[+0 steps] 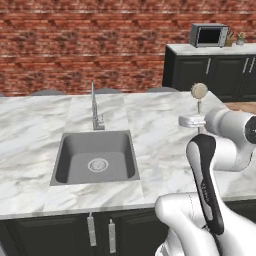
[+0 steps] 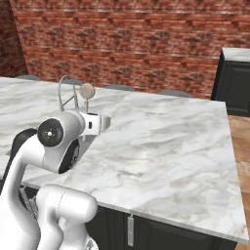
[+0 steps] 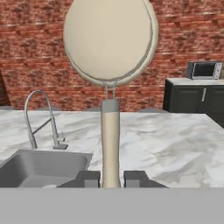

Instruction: Grab the spray bottle from the cabinet, then place it next to the cutting board for sanitizing. Then grab the dish brush from the countertop next to the sink and place it next to the cutting board.

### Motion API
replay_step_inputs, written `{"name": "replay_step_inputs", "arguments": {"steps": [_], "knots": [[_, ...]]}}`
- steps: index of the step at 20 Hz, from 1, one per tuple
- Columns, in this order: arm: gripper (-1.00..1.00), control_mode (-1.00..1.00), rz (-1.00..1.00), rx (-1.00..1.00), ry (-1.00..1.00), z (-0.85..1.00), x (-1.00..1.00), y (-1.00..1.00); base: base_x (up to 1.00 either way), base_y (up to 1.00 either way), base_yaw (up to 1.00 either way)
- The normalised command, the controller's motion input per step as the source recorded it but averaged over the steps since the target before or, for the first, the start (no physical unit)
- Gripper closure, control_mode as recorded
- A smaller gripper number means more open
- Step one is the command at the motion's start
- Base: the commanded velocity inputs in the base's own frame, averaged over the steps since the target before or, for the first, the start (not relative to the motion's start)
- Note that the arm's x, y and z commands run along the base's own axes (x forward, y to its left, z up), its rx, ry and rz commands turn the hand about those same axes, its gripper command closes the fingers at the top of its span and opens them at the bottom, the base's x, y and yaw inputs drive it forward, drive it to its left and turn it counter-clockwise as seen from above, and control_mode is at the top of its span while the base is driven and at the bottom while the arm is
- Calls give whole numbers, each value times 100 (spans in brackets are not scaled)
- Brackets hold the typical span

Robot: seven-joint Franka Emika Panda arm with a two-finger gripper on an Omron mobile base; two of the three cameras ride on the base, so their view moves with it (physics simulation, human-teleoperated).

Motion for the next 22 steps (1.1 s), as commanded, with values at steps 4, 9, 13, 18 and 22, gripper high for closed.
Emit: {"name": "replay_step_inputs", "arguments": {"steps": [4, 9, 13, 18, 22], "knots": [[100, -100, -3, 0, -18, 73, -57, 0, 0, 0, 0], [100, 100, -2, 0, -1, 8, -40, 0, -19, 0, 0], [100, 100, 0, 0, 0, 0, 0, 0, -68, -61, -20], [100, 100, 0, 0, 0, 0, 0, 0, -100, -66, -26], [100, 100, 0, 0, 0, 0, 0, 0, -71, -89, -43]]}}
